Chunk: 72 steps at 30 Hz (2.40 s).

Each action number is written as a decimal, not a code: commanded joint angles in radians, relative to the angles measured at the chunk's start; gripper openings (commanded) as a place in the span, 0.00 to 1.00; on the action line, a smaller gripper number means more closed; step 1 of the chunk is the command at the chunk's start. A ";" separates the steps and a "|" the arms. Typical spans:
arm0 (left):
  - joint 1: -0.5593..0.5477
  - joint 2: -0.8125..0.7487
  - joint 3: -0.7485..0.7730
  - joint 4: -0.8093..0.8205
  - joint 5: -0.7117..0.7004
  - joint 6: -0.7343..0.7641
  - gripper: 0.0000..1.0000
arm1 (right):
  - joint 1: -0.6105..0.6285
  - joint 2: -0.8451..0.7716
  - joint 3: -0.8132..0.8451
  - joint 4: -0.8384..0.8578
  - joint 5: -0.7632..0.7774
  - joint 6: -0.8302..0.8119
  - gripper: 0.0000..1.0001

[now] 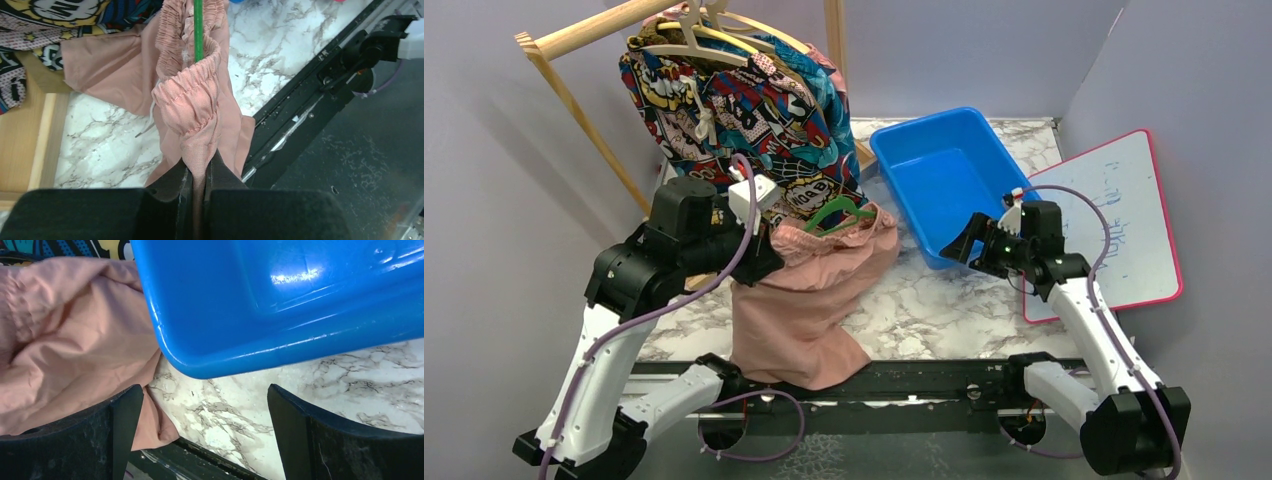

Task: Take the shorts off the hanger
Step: Adjust the basket at the center of the board, then remove the shorts from the hanger.

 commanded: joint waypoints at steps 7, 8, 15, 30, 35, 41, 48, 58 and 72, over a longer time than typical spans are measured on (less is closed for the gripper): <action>-0.069 -0.025 -0.063 0.050 0.208 -0.009 0.00 | 0.044 0.215 0.037 0.358 -0.090 0.201 0.94; -0.072 -0.029 -0.064 0.050 0.213 -0.007 0.00 | 0.056 0.243 0.050 0.379 -0.082 0.218 0.94; -0.083 -0.010 -0.124 0.071 0.187 0.010 0.00 | 0.162 0.340 0.094 0.442 -0.071 0.220 0.95; -0.083 0.114 -0.172 0.355 0.434 0.065 0.00 | 0.163 -0.175 -0.066 0.532 -0.335 0.050 0.91; -0.085 0.164 -0.202 0.445 0.466 0.031 0.00 | 0.163 -0.222 -0.071 0.647 -0.368 0.119 0.88; -0.109 0.171 -0.238 0.557 0.486 -0.012 0.00 | 0.163 -0.150 0.009 0.681 -0.341 0.126 0.83; -0.155 0.194 -0.255 0.640 0.476 -0.043 0.00 | 0.173 -0.059 0.066 0.681 -0.280 0.141 0.69; -0.170 0.228 -0.273 0.668 0.356 -0.065 0.01 | 0.181 -0.073 0.073 0.640 -0.220 0.092 0.16; -0.170 0.340 -0.172 0.643 0.169 -0.050 0.61 | 0.181 -0.016 0.262 0.439 -0.029 -0.084 0.01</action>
